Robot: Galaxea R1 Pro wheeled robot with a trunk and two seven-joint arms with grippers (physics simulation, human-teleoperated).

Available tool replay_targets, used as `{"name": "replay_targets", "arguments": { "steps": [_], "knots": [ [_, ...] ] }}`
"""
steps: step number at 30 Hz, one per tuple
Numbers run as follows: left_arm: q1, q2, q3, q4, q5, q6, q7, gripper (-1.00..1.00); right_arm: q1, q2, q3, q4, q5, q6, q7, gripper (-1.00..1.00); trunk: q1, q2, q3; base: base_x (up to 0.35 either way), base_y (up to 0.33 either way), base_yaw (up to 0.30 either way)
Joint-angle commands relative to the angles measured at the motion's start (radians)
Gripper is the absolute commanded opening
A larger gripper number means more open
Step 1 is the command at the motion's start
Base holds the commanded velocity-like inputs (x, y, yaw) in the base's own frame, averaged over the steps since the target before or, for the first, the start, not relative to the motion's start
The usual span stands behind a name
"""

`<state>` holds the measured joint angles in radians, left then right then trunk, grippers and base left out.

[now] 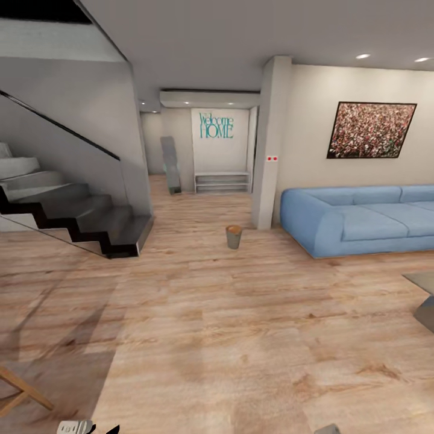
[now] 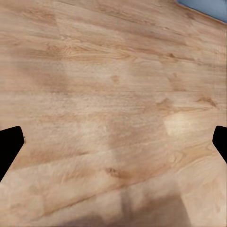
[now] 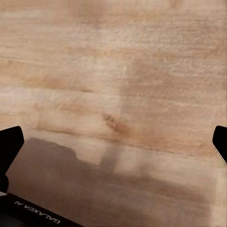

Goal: Put the three can of soda from the living room inside the tash can in the kitchen.

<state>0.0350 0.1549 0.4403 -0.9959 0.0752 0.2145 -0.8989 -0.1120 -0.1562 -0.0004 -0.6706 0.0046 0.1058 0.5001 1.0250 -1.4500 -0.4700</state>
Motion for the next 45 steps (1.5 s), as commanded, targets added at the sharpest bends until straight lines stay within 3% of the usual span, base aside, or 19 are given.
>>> {"name": "replay_targets", "arguments": {
  "steps": [1, 13, 28, 45],
  "knots": [
    [0.0, 0.0, 0.0, 0.0, 0.0, 0.0, 0.0, 1.0, 0.0, 0.0, 0.0, 0.0, 0.0, 0.0, 0.0, 1.0, 0.0, 0.0, 0.0, 0.345, 0.086, 0.113],
    [0.0, 0.0, 0.0, -0.001, 0.0, -0.001, 0.001, 1.0, 0.0, 0.0, -0.001, 0.001, -0.001, 0.0, 0.003, 1.0, 0.0, 0.0, 0.0, 0.346, 0.026, 0.008],
    [0.0, 0.0, 0.0, -0.001, 0.0, 0.0, 0.001, 1.0, 0.0, 0.0, -0.001, 0.002, -0.001, 0.0, 0.004, 1.0, 0.0, 0.0, 0.0, 0.346, 0.0, -0.205],
    [0.0, 0.0, 0.0, 0.002, 0.0, 0.0, 0.001, 1.0, 0.0, 0.0, 0.0, 0.002, 0.0, -0.001, 0.002, 1.0, 0.0, 0.0, 0.0, 0.347, 0.0, -0.014]
  ]
}}
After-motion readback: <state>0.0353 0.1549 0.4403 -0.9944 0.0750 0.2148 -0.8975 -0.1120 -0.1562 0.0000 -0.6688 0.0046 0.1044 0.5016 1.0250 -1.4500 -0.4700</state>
